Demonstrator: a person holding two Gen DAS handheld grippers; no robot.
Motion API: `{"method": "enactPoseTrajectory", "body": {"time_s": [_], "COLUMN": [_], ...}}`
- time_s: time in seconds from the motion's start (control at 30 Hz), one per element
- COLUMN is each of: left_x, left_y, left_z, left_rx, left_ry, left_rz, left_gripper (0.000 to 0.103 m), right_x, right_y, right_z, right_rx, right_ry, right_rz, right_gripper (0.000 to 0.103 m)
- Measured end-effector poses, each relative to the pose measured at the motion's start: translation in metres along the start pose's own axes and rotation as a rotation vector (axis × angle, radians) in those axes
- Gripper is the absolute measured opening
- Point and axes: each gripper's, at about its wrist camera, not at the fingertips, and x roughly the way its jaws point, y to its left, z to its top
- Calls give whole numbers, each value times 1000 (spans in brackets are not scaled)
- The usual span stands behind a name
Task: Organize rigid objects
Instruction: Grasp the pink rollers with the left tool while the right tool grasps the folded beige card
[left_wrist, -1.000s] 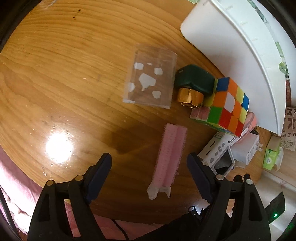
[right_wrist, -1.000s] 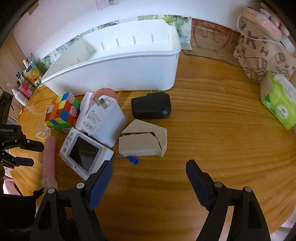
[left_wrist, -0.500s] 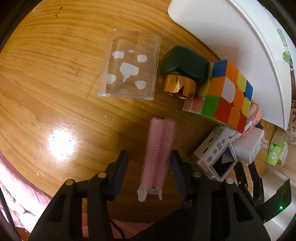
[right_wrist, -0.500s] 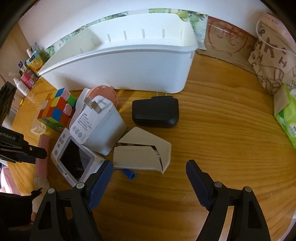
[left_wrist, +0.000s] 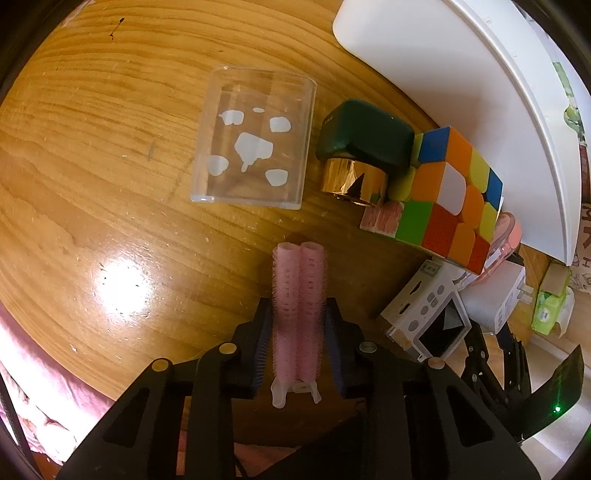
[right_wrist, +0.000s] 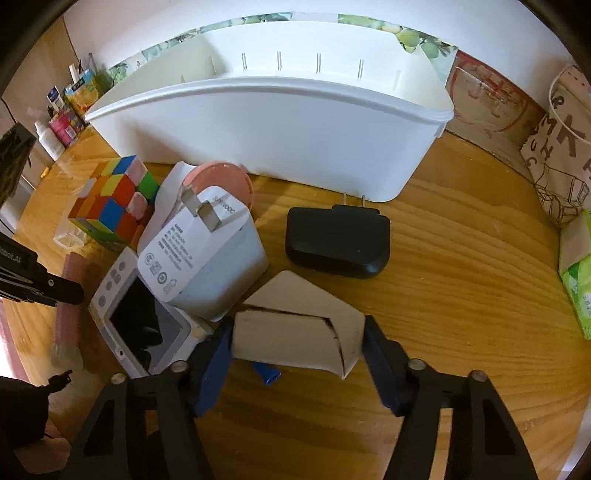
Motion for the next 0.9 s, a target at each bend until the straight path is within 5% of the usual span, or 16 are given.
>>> {"method": "enactPoseTrajectory", "body": {"time_s": [0.9], "left_x": [-30], "left_y": [4], "left_z": [-31], "left_rx": [81], "left_ry": [-83], "left_rz": [-30], "left_gripper": [28], "right_x": [-42], "right_y": [1], "right_z": [1], "right_rx": [32], "right_ry": [-120], "right_rz": [-38], "right_gripper": [64]}}
